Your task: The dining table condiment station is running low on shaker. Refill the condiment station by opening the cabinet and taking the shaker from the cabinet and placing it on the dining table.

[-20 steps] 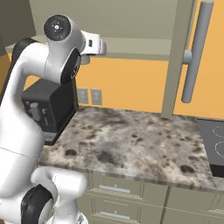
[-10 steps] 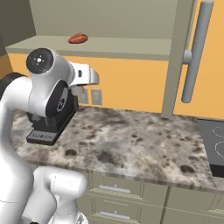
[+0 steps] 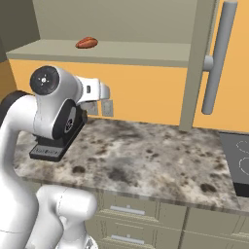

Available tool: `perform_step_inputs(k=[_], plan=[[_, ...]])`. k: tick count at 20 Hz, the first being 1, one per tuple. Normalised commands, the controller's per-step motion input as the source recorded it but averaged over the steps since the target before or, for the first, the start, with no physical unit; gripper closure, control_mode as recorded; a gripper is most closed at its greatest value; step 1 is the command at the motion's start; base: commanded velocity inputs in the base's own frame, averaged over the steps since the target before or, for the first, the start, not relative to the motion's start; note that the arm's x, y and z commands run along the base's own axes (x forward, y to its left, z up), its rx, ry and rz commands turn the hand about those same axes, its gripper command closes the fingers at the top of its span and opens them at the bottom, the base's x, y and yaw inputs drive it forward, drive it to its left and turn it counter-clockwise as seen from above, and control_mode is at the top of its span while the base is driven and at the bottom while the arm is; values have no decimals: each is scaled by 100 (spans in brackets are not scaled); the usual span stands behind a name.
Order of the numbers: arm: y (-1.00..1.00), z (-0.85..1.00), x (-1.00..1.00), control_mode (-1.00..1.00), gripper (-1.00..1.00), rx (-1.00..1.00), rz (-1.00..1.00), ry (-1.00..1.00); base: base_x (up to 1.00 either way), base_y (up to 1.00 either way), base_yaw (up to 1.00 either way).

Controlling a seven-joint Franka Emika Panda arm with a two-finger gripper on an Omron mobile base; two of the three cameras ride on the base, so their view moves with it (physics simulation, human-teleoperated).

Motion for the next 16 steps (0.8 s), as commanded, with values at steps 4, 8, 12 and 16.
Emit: perform_step_inputs(k=[4,8,12,16], plan=[[0,0,0,-100,100,0,0,0,0,0,0],[0,0,0,100,100,0,0,0,-22,0,0],[0,0,0,100,100,0,0,0,-53,-1,-24],[0,0,0,100,100,0,0,0,-64,-21,-54]])
